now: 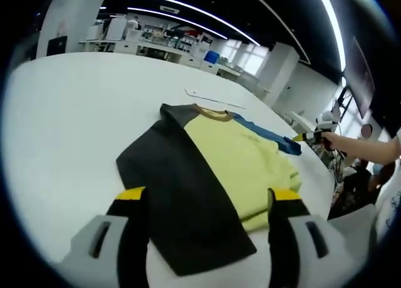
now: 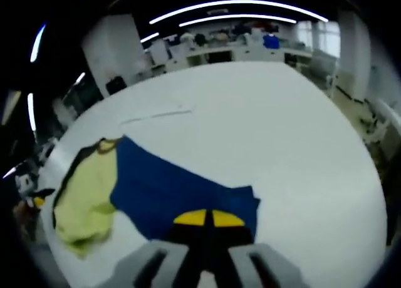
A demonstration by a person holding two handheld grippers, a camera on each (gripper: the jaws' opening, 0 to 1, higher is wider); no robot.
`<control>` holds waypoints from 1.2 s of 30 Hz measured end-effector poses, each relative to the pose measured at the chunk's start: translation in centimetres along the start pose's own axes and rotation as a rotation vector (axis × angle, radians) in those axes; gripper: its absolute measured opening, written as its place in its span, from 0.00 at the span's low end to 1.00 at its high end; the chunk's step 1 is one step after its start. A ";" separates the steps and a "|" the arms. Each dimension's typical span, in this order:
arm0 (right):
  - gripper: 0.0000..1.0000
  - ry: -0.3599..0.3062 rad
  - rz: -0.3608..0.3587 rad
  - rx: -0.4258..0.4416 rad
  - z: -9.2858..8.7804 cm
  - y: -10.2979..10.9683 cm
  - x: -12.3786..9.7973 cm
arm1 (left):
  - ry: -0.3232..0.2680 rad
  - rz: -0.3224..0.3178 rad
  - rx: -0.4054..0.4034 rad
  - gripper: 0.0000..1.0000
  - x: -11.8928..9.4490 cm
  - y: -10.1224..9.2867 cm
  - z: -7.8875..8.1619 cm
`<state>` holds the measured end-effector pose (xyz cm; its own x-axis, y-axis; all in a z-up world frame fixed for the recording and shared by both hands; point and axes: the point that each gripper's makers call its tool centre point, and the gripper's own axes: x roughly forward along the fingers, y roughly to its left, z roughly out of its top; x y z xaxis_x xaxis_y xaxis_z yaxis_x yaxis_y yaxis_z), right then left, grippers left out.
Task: Fold the garment on the visible template until the final outline fits inside the template.
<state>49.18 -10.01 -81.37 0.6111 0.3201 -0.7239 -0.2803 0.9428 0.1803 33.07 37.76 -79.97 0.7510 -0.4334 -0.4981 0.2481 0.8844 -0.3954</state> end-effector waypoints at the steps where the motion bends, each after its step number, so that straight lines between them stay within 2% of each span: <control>1: 0.09 -0.037 -0.012 0.000 0.7 -0.1 -0.1 | -0.001 0.000 -0.003 0.75 0.0 0.0 0.0; 3: 0.22 -0.039 -0.028 -0.003 1.0 -0.8 -0.3 | 0.001 0.000 -0.001 0.75 0.0 0.0 0.0; 7: 0.28 -0.036 -0.081 -0.015 1.1 -3.3 -0.6 | 0.000 0.002 -0.008 0.75 0.0 0.3 -0.2; 9: 0.36 -0.020 -0.098 -0.011 0.8 -4.0 -0.6 | 0.002 0.004 -0.009 0.75 0.0 0.3 -0.2; 11: 0.37 -0.001 -0.097 -0.012 0.4 -4.0 -0.7 | 0.001 0.004 -0.011 0.75 -0.1 0.4 -0.3; 16: 0.35 0.023 -0.097 0.015 -0.6 -4.3 -0.7 | 0.006 0.008 -0.016 0.75 -0.1 0.6 -0.7; 20: 0.27 0.029 -0.098 0.057 -1.3 -4.6 -0.2 | 0.007 0.011 -0.020 0.75 -0.1 0.6 -0.8; 25: 0.21 0.051 -0.107 0.055 -1.8 -4.8 0.2 | 0.011 0.013 -0.025 0.75 -0.1 0.7 -1.0; 27: 0.15 0.055 -0.105 0.055 -2.1 -4.7 0.0 | 0.011 0.014 -0.028 0.75 0.0 0.7 -1.0; 31: 0.09 0.058 -0.096 0.060 -2.1 -4.7 0.2 | 0.012 0.012 -0.029 0.74 0.1 0.6 -1.0; 33: 0.01 0.058 -0.099 0.059 -2.1 -4.5 0.0 | 0.012 0.010 -0.028 0.74 0.1 0.4 -1.0; 36: 0.00 0.053 -0.107 0.057 -1.9 -4.8 -0.2 | 0.013 0.007 -0.026 0.74 0.1 0.3 -1.0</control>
<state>48.96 -14.79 -83.37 0.5952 0.2138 -0.7746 -0.1723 0.9755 0.1369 32.60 37.78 -80.94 0.7447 -0.4294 -0.5109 0.2264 0.8827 -0.4118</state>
